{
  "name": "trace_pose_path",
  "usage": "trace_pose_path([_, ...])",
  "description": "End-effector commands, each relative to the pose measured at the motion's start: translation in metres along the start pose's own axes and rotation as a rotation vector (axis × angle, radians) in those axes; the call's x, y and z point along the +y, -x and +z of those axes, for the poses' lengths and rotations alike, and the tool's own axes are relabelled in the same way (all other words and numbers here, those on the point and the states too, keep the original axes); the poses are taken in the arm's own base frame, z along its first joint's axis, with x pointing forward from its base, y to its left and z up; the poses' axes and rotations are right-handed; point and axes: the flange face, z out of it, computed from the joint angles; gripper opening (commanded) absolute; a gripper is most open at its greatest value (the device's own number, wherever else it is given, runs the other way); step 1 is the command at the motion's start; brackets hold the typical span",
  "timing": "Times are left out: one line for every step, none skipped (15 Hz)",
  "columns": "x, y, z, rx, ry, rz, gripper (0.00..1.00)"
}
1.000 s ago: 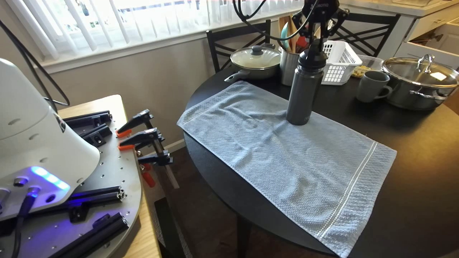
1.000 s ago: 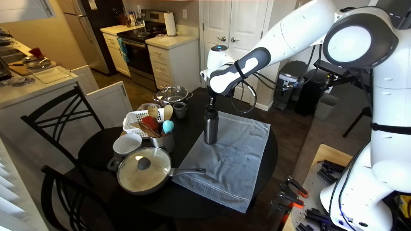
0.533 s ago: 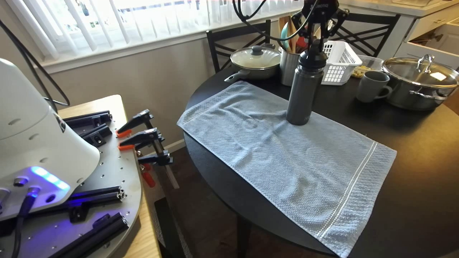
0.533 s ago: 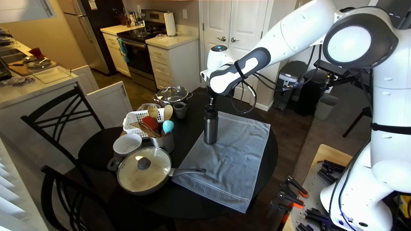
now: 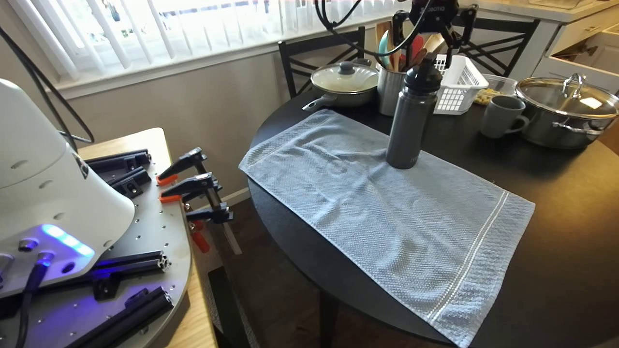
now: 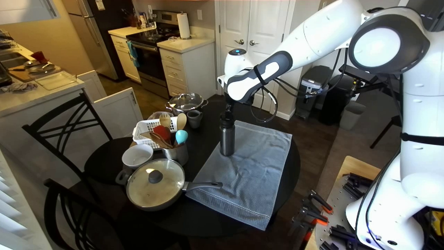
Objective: Pick the lid up and place it on top of the bottle
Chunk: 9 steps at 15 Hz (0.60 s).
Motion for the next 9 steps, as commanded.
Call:
trace_pose_path([0.007, 0.007, -0.025, 0.01, 0.001, 0.015, 1.0])
trace_pose_path([0.009, 0.008, -0.03, 0.02, -0.006, 0.019, 1.0])
trace_pose_path([0.01, 0.009, -0.037, 0.029, -0.004, 0.026, 1.0])
trace_pose_path([0.012, 0.009, -0.042, 0.038, -0.003, 0.029, 1.0])
trace_pose_path([0.012, 0.01, -0.047, 0.047, -0.003, 0.032, 1.0])
trace_pose_path([0.012, 0.009, -0.051, 0.057, -0.009, 0.033, 1.0])
trace_pose_path([0.012, 0.009, -0.055, 0.066, -0.01, 0.04, 1.0])
trace_pose_path([0.011, 0.009, -0.058, 0.071, -0.015, 0.045, 1.0])
trace_pose_path([0.01, 0.009, -0.06, 0.077, -0.018, 0.046, 1.0])
